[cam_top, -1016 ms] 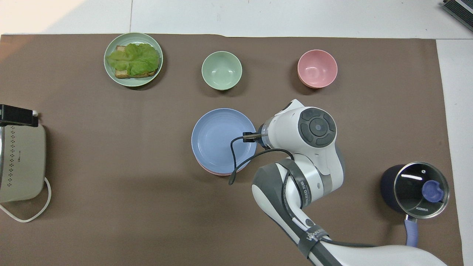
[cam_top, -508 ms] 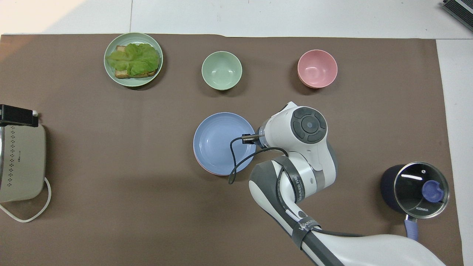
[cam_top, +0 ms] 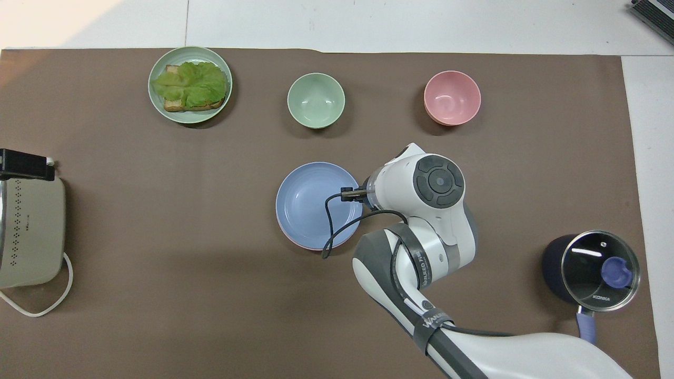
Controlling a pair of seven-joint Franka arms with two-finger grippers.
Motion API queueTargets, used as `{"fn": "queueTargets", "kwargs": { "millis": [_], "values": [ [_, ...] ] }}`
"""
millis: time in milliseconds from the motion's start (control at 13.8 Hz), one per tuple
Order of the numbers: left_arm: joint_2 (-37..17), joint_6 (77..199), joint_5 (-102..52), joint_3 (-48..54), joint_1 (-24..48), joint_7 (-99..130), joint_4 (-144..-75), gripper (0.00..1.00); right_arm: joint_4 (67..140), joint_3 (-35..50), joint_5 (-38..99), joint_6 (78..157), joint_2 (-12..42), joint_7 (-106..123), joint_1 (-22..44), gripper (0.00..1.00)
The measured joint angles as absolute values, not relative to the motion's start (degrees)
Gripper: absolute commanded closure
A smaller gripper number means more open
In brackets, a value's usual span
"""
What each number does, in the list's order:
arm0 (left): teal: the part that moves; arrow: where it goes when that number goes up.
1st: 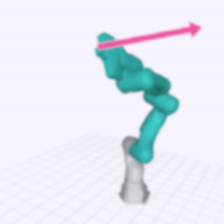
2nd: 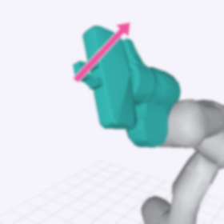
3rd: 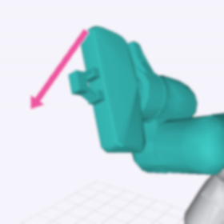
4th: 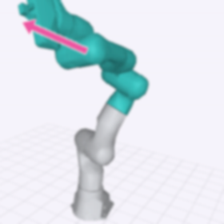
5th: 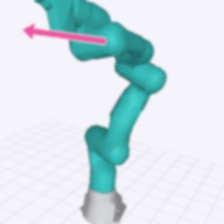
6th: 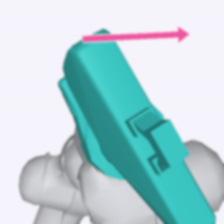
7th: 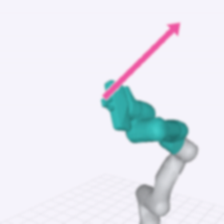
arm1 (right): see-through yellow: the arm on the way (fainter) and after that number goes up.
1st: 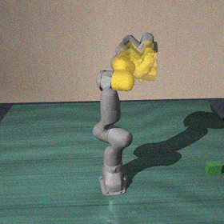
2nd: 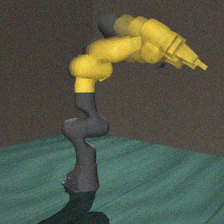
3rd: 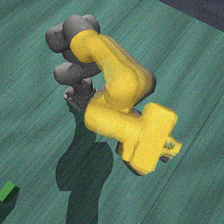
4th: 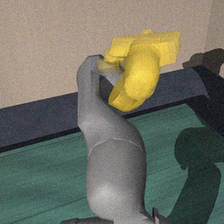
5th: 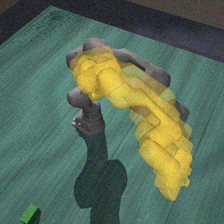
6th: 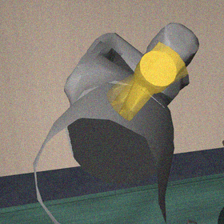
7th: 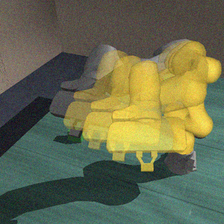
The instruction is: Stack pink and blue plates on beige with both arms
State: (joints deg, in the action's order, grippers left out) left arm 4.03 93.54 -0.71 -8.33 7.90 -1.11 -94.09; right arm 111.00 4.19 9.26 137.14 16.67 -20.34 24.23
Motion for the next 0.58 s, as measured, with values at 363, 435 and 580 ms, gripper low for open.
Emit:
{"fn": "queueTargets", "kwargs": {
  "millis": [363, 435, 580],
  "values": [
    [4.03, 93.53, -0.71, -8.33, 7.9, -1.11, -94.09, 0.0, 110.61, 3.73, 9.26, 136.45, 15.72, -20.63, 23.98, 0.0],
    [4.03, 93.53, -0.71, -8.33, 7.9, -1.11, -94.09, 0.0, 110.25, 3.4, 9.25, 134.92, 14.42, -20.81, 23.38, 0.0],
    [4.03, 93.53, -0.71, -8.33, 7.9, -1.11, -94.09, 0.0, 109.71, 2.98, 9.05, 130.65, 10.29, -20.85, 20.31, 0.0]
  ]
}}
